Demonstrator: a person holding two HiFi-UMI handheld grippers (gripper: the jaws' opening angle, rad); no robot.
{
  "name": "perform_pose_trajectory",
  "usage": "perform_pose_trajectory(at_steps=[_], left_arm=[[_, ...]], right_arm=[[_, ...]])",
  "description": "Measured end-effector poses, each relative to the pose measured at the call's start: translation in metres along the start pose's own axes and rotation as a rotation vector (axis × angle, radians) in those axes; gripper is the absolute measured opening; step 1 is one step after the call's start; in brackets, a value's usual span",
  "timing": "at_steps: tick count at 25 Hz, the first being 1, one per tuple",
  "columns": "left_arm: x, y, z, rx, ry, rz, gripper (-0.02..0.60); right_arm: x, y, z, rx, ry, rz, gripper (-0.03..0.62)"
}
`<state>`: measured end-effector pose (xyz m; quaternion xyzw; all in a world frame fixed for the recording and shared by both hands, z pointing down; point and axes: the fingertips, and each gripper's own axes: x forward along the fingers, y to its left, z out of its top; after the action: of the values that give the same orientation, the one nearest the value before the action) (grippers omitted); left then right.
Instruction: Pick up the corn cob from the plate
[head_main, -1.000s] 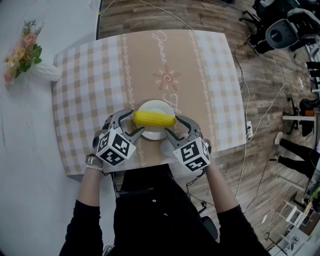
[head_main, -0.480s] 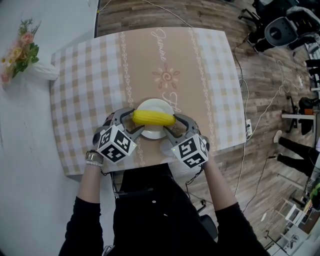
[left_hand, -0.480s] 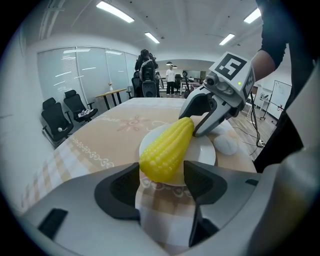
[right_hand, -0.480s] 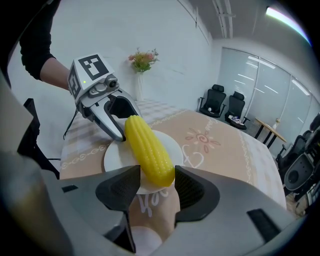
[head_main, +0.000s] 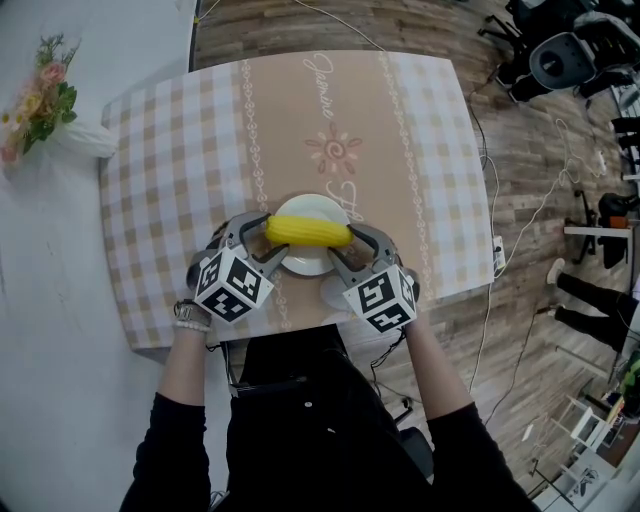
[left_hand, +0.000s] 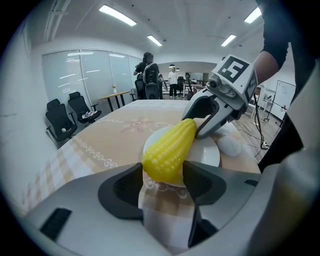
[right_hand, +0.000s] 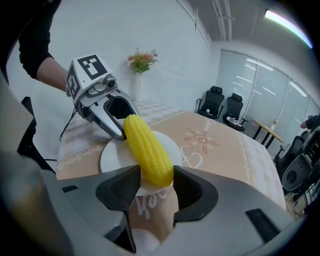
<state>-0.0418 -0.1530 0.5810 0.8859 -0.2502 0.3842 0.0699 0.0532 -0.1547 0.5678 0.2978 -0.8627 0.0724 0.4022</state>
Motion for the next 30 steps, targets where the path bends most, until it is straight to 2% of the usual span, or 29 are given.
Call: perform_pose_trajectory(at_steps=[15, 30], left_arm=[[-0.009, 0.0, 0.006, -0.014, 0.001, -0.005, 0.259], [-0.041, -0.004, 0.023, -0.054, -0.032, 0.015, 0.259]], right_arm=[[-0.008, 0.0, 0.007, -0.006, 0.001, 0.007, 0.235], [-0.037, 0.004, 0.034, -0.078, -0.026, 0.003, 0.235]])
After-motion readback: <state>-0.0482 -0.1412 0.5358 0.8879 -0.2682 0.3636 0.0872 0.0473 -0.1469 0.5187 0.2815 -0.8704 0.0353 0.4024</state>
